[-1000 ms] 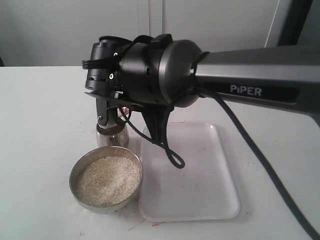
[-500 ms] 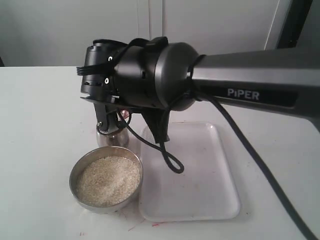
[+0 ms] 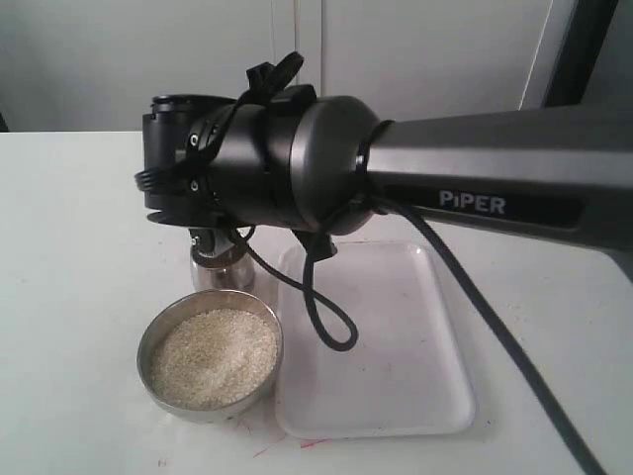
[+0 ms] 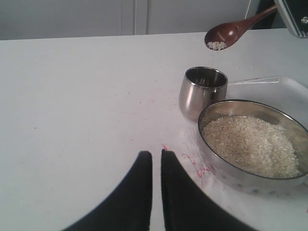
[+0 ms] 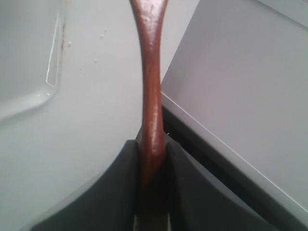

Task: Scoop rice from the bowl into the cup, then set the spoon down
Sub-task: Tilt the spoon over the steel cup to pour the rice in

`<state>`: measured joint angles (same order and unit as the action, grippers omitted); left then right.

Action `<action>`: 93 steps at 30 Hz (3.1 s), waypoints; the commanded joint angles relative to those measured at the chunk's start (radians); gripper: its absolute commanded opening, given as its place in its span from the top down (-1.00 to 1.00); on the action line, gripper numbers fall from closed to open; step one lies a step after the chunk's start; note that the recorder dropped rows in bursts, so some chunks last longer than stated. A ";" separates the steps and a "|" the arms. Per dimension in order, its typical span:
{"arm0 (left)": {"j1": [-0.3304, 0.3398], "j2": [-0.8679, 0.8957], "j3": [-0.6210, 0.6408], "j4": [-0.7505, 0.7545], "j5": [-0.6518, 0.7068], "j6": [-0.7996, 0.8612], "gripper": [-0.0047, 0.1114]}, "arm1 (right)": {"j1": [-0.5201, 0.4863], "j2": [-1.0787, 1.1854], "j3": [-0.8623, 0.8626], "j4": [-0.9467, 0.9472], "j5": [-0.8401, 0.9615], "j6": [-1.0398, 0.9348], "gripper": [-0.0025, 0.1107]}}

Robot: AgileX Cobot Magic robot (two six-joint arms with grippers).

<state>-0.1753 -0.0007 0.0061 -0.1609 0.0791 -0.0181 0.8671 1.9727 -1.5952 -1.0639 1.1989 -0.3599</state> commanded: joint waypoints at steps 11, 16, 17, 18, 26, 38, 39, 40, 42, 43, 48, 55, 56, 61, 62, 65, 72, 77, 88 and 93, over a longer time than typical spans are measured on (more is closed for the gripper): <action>-0.009 0.001 -0.006 -0.010 -0.003 0.000 0.67 | 0.029 0.001 -0.005 -0.058 0.022 -0.002 0.96; -0.009 0.001 -0.006 -0.010 -0.003 0.000 0.67 | 0.030 0.021 -0.005 -0.052 0.022 -0.002 0.96; -0.009 0.001 -0.006 -0.010 -0.003 0.000 0.67 | 0.030 0.027 -0.005 -0.052 0.022 -0.002 0.96; -0.009 0.001 -0.006 -0.010 -0.003 0.000 0.67 | 0.030 0.031 -0.005 -0.052 0.022 -0.002 0.96; -0.009 0.001 -0.006 -0.010 -0.003 0.000 0.67 | 0.032 0.036 0.002 -0.071 0.022 -0.002 0.96; -0.009 0.001 -0.006 -0.010 -0.003 0.000 0.67 | 0.032 0.044 0.002 -0.096 0.022 0.008 0.96; -0.009 0.001 -0.006 -0.010 -0.003 0.000 0.67 | 0.037 0.044 0.002 -0.085 0.022 0.008 0.96; -0.009 0.001 -0.006 -0.010 -0.003 0.000 0.67 | 0.039 0.044 0.002 -0.074 0.022 0.008 0.96; -0.009 0.001 -0.006 -0.010 -0.003 0.000 0.67 | 0.050 0.044 0.002 -0.058 0.022 0.008 0.96; -0.009 0.001 -0.006 -0.010 -0.003 0.000 0.67 | 0.052 0.044 0.002 -0.058 0.022 0.008 0.96; -0.009 0.001 -0.006 -0.010 -0.003 0.000 0.67 | 0.049 0.044 0.002 -0.060 0.022 0.008 0.96; -0.009 0.001 -0.006 -0.010 -0.003 0.000 0.67 | 0.058 0.044 0.002 -0.057 0.022 0.008 0.96; -0.009 0.001 -0.006 -0.010 -0.003 0.000 0.67 | 0.051 0.044 0.002 -0.062 0.022 0.008 0.96; -0.009 0.001 -0.006 -0.010 -0.003 0.000 0.67 | 0.049 0.044 0.002 -0.046 0.022 0.026 0.96; -0.009 0.001 -0.006 -0.010 -0.003 0.000 0.67 | 0.049 0.044 0.002 -0.046 0.022 0.026 0.96; -0.009 0.001 -0.006 -0.010 -0.003 0.000 0.67 | 0.044 0.044 0.002 -0.073 0.022 0.026 0.96; -0.009 0.001 -0.006 -0.010 -0.003 0.000 0.67 | 0.062 0.044 0.002 -0.079 0.022 0.056 0.96; -0.009 0.001 -0.006 -0.010 -0.003 0.000 0.67 | 0.044 0.044 0.002 -0.136 0.022 0.064 0.96; -0.009 0.001 -0.006 -0.010 -0.003 0.000 0.67 | 0.056 0.044 0.002 -0.105 0.022 0.078 0.96; -0.009 0.001 -0.006 -0.010 -0.003 0.000 0.67 | 0.056 0.044 0.002 -0.106 0.022 0.195 0.96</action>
<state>-0.1753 -0.0007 0.0061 -0.1609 0.0791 -0.0181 0.9234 2.0165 -1.5952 -1.1623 1.2163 -0.2407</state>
